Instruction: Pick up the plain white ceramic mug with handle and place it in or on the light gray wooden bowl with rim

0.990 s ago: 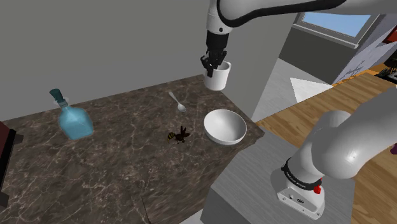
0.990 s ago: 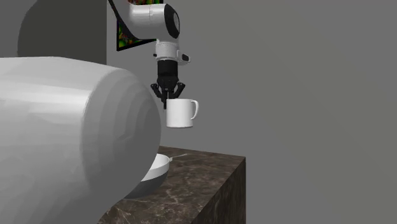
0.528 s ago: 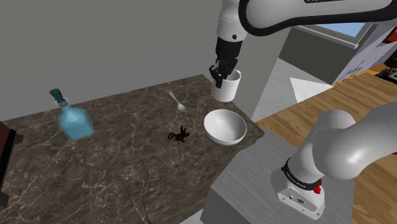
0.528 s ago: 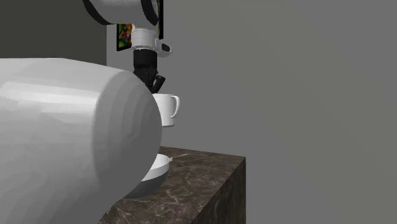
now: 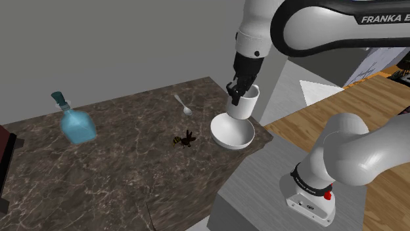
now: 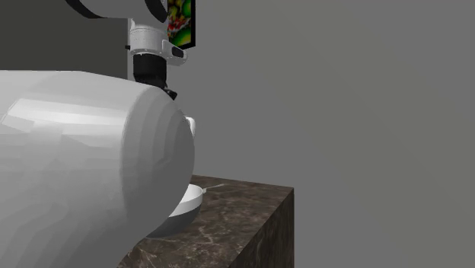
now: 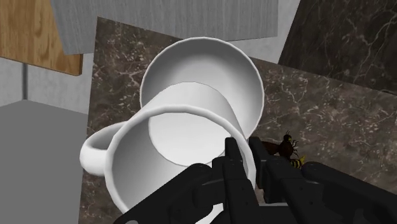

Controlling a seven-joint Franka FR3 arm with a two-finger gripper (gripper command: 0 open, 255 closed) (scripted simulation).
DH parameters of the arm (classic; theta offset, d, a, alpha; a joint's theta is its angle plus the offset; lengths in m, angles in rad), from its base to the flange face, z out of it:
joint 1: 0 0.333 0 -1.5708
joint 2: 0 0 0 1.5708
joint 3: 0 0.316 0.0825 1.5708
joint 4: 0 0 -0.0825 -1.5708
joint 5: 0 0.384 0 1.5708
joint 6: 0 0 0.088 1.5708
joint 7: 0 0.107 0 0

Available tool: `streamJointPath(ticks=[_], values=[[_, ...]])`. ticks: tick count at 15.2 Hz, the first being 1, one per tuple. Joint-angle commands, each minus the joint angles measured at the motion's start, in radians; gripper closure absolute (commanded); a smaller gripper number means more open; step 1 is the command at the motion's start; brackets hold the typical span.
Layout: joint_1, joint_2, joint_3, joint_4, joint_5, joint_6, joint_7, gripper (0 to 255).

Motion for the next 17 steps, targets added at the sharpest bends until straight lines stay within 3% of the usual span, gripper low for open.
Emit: streamJointPath(ticks=[1,17], values=[[0.001,-0.002,0.002,-0.028,0.002,0.026,0.000,255],[0.005,0.027,0.014,-0.204,0.012,0.231,0.000,255]])
